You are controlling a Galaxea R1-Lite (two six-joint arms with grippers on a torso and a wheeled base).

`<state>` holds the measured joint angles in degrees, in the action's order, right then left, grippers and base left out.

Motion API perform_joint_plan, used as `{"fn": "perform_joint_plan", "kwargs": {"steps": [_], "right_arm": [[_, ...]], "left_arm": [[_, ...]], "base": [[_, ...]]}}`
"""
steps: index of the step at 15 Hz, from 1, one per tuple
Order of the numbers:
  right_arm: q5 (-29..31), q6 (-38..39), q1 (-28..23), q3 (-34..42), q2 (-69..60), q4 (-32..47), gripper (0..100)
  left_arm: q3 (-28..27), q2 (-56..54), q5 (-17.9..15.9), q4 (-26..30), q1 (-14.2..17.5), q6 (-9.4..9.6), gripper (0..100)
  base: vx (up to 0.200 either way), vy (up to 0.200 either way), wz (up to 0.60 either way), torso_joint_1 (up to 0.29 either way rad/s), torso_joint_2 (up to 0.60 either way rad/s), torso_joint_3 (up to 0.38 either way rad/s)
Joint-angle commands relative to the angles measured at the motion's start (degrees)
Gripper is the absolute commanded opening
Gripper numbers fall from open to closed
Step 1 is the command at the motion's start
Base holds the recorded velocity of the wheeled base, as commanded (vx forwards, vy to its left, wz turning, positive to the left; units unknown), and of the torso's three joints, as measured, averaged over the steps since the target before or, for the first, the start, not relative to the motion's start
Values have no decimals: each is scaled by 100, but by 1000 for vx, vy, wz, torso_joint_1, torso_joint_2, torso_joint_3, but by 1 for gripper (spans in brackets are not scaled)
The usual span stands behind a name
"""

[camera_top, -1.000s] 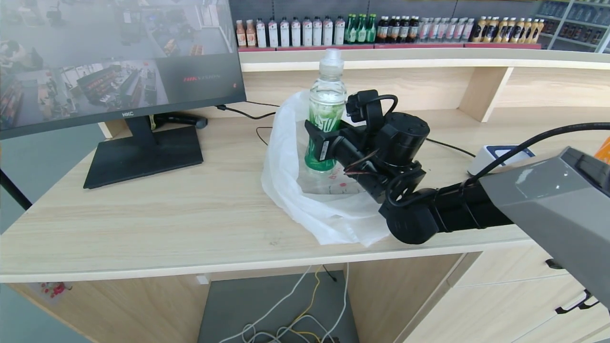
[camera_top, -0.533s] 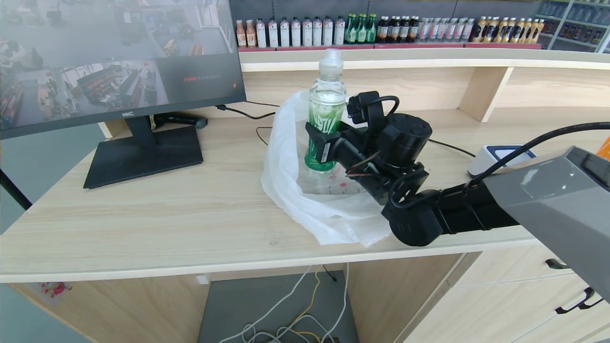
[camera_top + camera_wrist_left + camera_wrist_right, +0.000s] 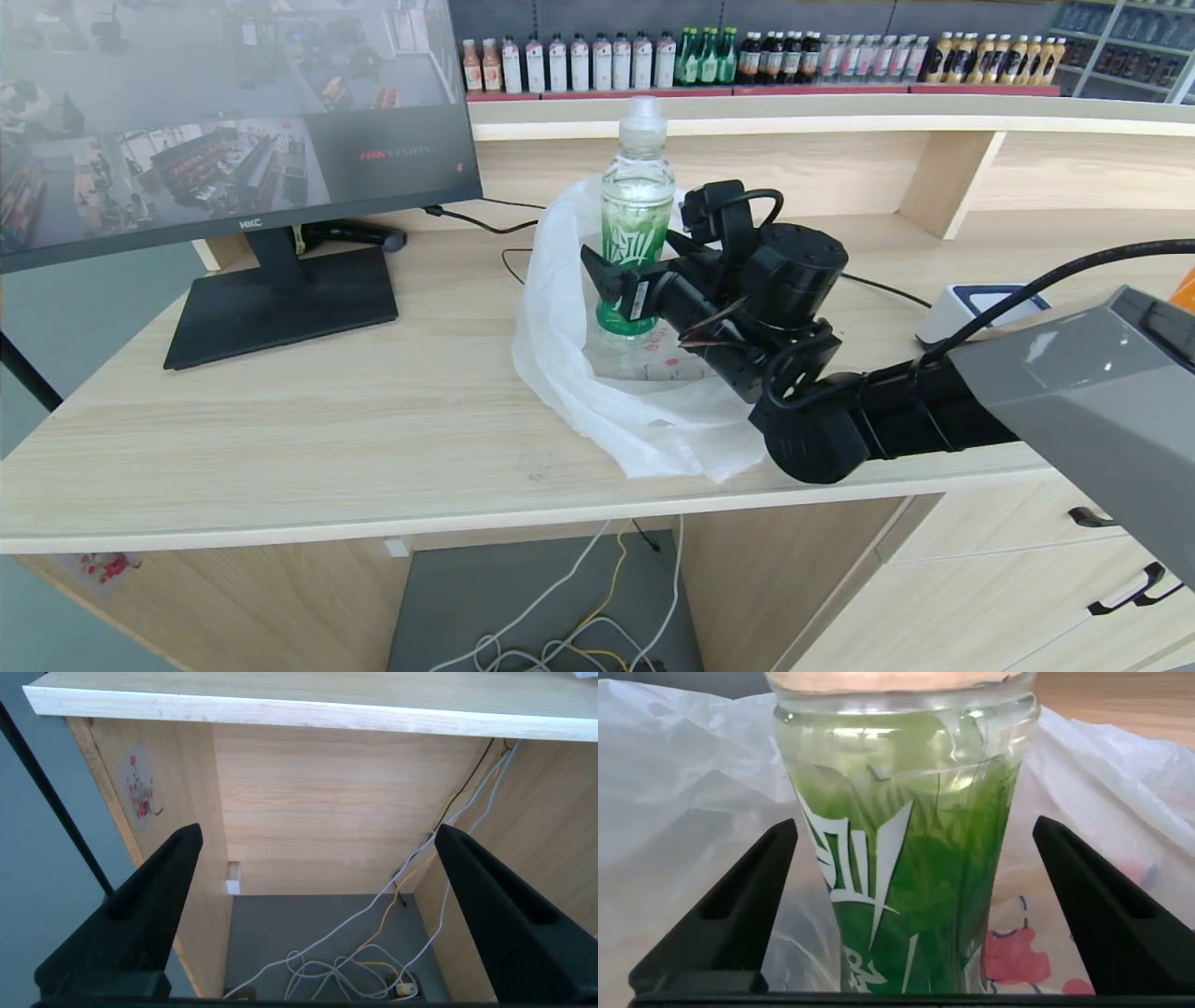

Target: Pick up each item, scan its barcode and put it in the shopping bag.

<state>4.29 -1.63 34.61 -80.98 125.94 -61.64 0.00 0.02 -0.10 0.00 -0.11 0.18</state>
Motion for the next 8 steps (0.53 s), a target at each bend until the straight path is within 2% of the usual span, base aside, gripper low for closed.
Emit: {"fn": "perform_joint_plan", "kwargs": {"steps": [1, 4, 8], "right_arm": [[2, -4, -7, 56, -78, -6, 100], [10, -12, -7, 232, -298, 2, 100], [19, -39, -7, 1120, -1142, -59, 100]], "left_arm": [[0, -2, 1, 0, 2, -1, 100], [0, -2, 1, 0, 2, -1, 100], [0, -2, 1, 0, 2, -1, 100]], "base": [[0, 0, 0, 0, 0, 0], [0, 0, 0, 0, 0, 0], [0, 0, 0, 0, 0, 0]]}}
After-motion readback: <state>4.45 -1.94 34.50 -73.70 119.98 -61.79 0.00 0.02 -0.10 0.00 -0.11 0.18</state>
